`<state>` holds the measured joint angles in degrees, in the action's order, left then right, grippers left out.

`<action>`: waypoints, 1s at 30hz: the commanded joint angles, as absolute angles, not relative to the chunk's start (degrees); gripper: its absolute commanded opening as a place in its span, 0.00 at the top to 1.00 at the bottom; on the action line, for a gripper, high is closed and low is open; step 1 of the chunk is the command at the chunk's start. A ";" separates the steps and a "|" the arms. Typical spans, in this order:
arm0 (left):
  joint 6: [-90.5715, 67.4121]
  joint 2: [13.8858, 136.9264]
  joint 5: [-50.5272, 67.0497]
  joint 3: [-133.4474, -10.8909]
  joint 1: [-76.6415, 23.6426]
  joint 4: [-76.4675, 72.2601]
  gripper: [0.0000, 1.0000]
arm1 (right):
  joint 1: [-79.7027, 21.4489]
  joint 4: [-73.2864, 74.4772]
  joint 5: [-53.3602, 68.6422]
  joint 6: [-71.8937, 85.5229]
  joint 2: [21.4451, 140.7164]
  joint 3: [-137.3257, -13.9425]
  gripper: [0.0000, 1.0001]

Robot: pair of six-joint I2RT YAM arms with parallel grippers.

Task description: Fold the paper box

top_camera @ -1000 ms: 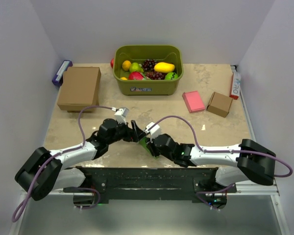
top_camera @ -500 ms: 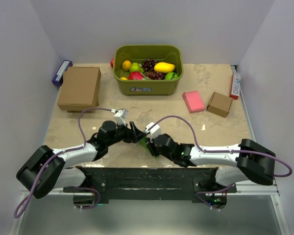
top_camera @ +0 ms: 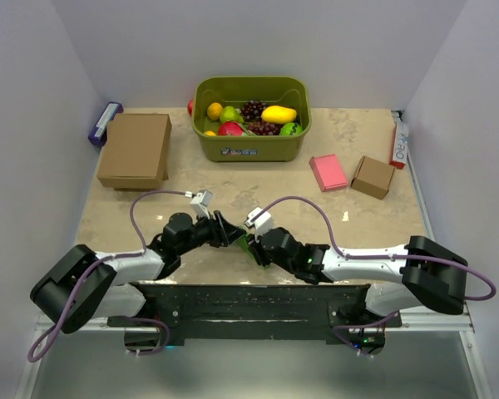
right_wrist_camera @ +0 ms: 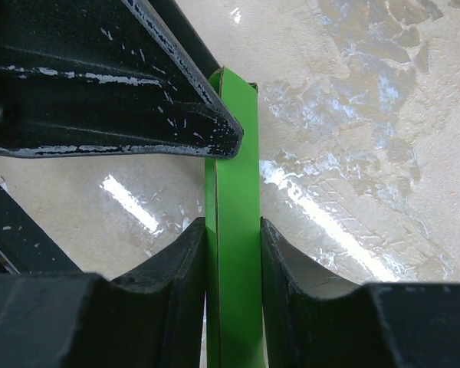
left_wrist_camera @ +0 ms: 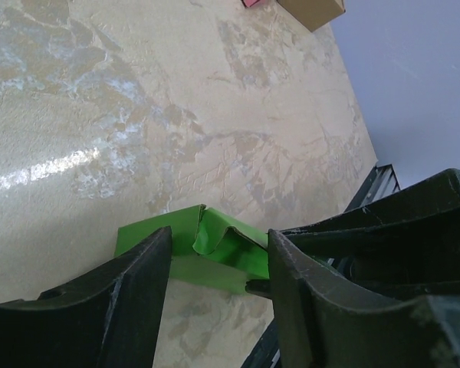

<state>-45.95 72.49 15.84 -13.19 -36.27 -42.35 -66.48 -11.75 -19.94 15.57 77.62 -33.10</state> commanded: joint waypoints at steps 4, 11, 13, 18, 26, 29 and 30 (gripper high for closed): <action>-44.65 76.81 15.64 -9.67 -35.77 -41.39 0.53 | -66.27 -9.67 -21.71 16.70 77.43 -32.43 0.57; -45.27 80.33 16.00 -9.05 -35.95 -44.82 0.62 | -66.18 -8.88 -19.34 18.01 76.99 -33.13 0.43; -44.91 80.77 15.91 -9.58 -35.95 -44.30 0.63 | -66.27 -8.18 -18.64 18.37 76.99 -33.92 0.36; -43.42 80.95 15.38 -11.24 -35.86 -41.58 0.64 | -66.18 -4.84 -18.02 20.39 76.38 -36.29 0.25; -41.14 80.77 13.80 -13.54 -36.30 -37.53 0.65 | -65.83 3.07 -18.54 22.23 75.32 -41.04 0.20; -40.78 81.12 13.36 -13.45 -36.82 -37.27 0.66 | -65.74 4.13 -19.42 23.98 73.83 -41.22 0.19; -40.61 81.12 12.92 -13.36 -37.00 -37.09 0.66 | -65.57 4.91 -19.25 24.69 73.05 -41.74 0.19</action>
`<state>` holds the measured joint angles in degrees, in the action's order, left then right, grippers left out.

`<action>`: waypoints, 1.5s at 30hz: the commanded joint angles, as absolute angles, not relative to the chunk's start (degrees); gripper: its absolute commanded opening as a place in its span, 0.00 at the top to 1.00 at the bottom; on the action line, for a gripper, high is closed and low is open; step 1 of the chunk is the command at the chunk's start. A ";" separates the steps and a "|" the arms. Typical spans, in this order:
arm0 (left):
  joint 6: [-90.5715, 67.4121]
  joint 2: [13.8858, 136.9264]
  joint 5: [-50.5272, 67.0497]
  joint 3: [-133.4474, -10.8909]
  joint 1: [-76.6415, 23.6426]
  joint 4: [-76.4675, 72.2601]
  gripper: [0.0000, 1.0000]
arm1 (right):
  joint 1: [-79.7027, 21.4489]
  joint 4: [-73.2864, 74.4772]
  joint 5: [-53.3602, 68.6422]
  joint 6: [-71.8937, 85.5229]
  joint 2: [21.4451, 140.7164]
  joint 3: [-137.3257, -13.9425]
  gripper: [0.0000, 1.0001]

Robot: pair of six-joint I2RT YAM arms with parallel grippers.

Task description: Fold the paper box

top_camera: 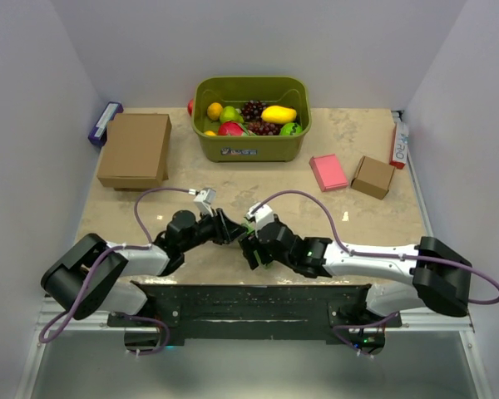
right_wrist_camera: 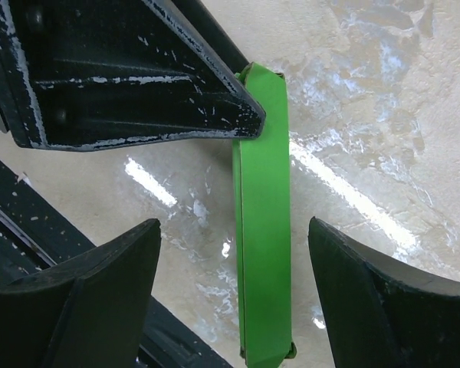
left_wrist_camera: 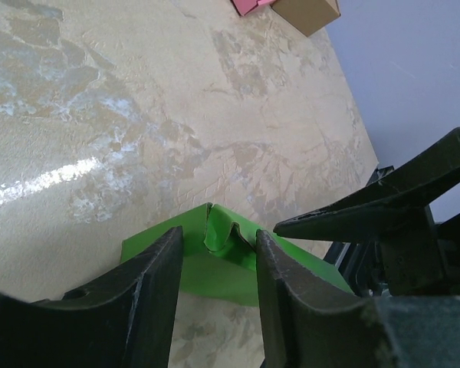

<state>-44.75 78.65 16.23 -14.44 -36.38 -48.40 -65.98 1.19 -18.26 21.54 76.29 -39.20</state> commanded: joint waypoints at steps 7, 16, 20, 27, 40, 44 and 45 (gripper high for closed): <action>-39.64 80.60 11.69 -12.39 -38.23 -38.32 0.69 | -62.40 11.95 -16.70 29.18 70.58 -45.88 0.35; -39.64 80.77 10.90 -10.72 -39.20 -40.60 0.74 | -61.52 13.80 -17.14 32.26 66.80 -43.33 0.59; -39.55 80.77 10.63 -10.72 -39.64 -40.43 0.75 | -61.61 13.36 -15.47 32.61 67.24 -41.84 0.64; -39.55 80.51 9.76 -10.37 -40.43 -40.52 0.79 | -61.61 12.30 -14.15 33.22 70.04 -39.29 0.67; -39.64 79.46 7.82 -7.91 -41.84 -41.74 0.86 | -61.61 16.61 -13.98 30.85 69.52 -44.55 0.50; -39.81 79.28 7.65 -6.59 -41.92 -42.89 0.90 | -61.61 17.40 -13.18 29.10 70.57 -46.75 0.36; -39.99 79.45 7.65 -6.33 -41.92 -43.06 0.91 | -61.61 17.23 -13.01 27.96 71.62 -47.11 0.34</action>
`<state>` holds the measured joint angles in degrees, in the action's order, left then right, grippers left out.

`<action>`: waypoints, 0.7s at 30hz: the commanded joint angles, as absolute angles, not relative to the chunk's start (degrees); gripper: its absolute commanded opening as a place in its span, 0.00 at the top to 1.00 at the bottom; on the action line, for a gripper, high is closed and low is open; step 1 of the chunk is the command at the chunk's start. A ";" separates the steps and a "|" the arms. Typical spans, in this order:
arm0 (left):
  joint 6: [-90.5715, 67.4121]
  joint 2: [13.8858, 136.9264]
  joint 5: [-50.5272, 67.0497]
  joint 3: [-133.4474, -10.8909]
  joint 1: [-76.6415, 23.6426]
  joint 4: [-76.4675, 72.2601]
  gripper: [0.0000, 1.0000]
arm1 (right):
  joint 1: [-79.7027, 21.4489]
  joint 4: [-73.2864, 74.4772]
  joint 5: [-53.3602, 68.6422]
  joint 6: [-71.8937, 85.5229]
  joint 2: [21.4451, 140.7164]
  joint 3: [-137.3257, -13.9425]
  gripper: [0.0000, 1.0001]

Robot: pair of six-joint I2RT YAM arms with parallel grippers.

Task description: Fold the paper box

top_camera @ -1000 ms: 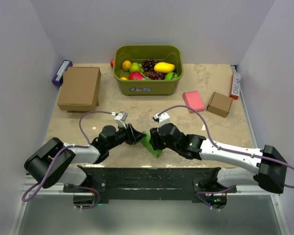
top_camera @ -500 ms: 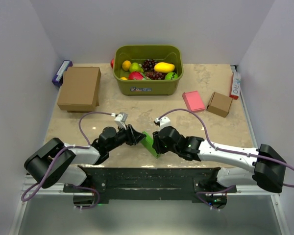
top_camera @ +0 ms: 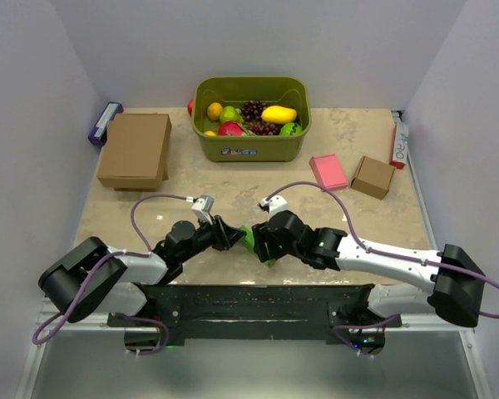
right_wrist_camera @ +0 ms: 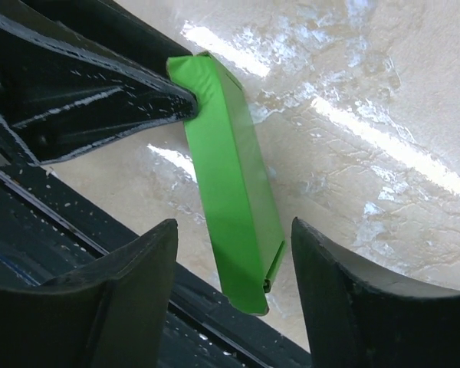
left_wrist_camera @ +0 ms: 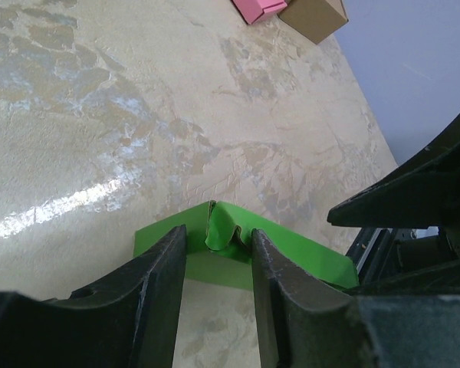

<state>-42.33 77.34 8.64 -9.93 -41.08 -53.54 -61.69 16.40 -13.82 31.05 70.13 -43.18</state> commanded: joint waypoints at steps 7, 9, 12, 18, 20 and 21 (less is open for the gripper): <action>-40.08 79.72 7.65 -6.15 -42.01 -44.03 0.92 | -63.28 15.73 -14.85 23.56 76.28 -48.42 0.26; -40.08 79.80 7.65 -6.15 -42.10 -44.12 0.93 | -64.59 15.64 -17.83 21.90 77.60 -49.13 0.25; -40.08 79.37 7.73 -6.06 -42.10 -44.47 0.93 | -66.44 16.17 -22.58 19.79 81.29 -51.15 0.28; -39.82 74.90 8.00 -9.13 -42.01 -39.58 0.83 | -70.66 18.37 -31.01 19.24 87.54 -55.54 0.60; -38.94 72.35 7.47 -10.89 -41.75 -36.49 0.66 | -70.58 19.68 -32.51 19.77 87.71 -56.16 0.66; -38.59 69.46 7.38 -12.64 -40.96 -33.08 0.59 | -70.66 20.04 -33.30 20.12 87.71 -56.34 0.68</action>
